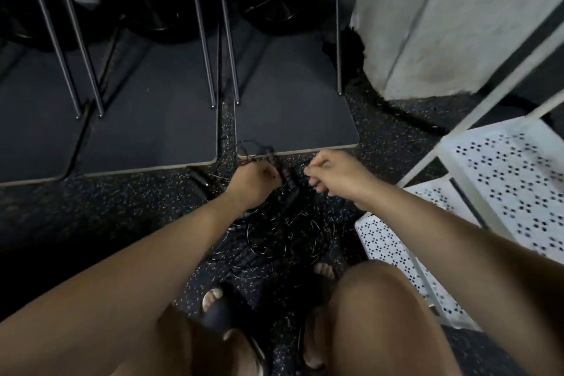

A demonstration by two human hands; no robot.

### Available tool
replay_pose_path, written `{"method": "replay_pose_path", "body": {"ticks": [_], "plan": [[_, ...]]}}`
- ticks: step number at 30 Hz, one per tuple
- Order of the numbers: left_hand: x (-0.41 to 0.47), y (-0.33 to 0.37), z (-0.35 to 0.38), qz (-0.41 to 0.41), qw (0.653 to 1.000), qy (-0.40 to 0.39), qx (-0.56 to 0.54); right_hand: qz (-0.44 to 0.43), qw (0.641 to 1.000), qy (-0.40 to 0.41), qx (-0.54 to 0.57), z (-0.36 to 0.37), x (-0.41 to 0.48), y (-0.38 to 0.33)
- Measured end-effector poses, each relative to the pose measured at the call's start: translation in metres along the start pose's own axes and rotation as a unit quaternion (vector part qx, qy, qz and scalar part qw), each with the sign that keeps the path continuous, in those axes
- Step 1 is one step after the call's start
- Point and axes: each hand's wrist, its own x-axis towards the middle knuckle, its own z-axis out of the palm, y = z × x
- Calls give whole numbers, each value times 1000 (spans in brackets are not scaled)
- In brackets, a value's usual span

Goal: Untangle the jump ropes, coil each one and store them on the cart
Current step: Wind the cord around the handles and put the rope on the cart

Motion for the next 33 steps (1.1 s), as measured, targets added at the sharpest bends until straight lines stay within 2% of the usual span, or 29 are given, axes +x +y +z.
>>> {"method": "replay_pose_path", "body": {"ticks": [6, 11, 16, 21, 27, 33], "plan": [[64, -87, 28, -32, 996, -71, 53, 10, 996, -75, -51, 60, 91, 51], [97, -171, 58, -38, 990, -105, 81, -30, 981, -98, -162, 123, 163, 82], [130, -239, 95, -44, 988, -98, 114, -78, 953, -138, -259, 195, 223, 115], [158, -293, 124, -54, 984, -101, 140, -124, 921, -126, -347, 255, 270, 129], [173, -314, 131, -67, 987, -41, 140, -185, 874, -119, -433, 290, 299, 139], [172, -322, 150, -85, 987, -47, 126, -165, 863, -132, -459, 314, 312, 156]]}}
